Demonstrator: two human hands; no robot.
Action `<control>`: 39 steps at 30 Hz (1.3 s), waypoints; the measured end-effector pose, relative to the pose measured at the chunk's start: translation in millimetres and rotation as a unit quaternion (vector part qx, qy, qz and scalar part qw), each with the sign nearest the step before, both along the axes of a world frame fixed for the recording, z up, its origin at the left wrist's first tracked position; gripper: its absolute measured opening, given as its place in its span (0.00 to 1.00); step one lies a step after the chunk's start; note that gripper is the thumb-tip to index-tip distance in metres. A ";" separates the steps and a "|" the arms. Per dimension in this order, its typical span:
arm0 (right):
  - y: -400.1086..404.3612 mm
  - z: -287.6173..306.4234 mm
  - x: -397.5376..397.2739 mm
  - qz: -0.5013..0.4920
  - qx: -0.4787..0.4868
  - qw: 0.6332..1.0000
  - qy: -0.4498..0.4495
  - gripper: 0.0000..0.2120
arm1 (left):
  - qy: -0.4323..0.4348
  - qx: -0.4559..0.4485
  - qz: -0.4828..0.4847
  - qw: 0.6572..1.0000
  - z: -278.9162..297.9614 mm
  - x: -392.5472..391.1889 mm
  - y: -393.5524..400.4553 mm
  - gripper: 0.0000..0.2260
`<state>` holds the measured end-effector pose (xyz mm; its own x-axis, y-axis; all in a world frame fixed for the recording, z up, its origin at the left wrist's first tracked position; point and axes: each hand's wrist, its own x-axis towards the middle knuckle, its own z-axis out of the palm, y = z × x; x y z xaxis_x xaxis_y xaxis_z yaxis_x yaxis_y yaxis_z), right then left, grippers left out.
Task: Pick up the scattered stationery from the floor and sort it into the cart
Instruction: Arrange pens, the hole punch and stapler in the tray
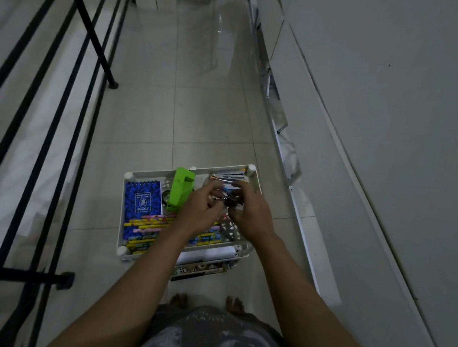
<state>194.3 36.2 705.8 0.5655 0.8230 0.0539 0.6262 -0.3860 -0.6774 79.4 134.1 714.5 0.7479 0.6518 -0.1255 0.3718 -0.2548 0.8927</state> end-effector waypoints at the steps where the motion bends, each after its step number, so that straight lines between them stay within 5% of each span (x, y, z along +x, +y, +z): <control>1: 0.6 -1.1 -0.8 -0.001 -0.011 1.000 -0.021 0.24 | 0.008 0.005 -0.006 1.000 -0.9 -0.9 0.3 0.20; 6: -2.7 -10.3 -0.9 0.006 -0.035 0.999 -0.042 0.17 | 0.089 0.089 -0.026 0.992 -13.0 -1.6 1.3 0.22; 15: -8.6 -19.9 -3.9 -0.074 -0.014 0.994 -0.077 0.11 | 0.119 0.133 0.028 0.984 -18.0 7.7 -5.1 0.16; 24: -5.9 -14.6 -1.0 -0.045 -0.072 0.993 -0.076 0.08 | 0.168 0.149 0.051 0.973 -8.2 11.8 -11.4 0.15; 34: -17.0 -8.4 -12.9 -0.089 -0.027 0.995 -0.046 0.18 | 0.069 0.142 0.127 0.979 -9.8 13.8 -35.8 0.14; 39: -12.8 0.3 -25.2 -0.106 0.029 0.993 -0.032 0.14 | -0.026 0.141 0.137 0.980 9.3 -5.7 -36.8 0.08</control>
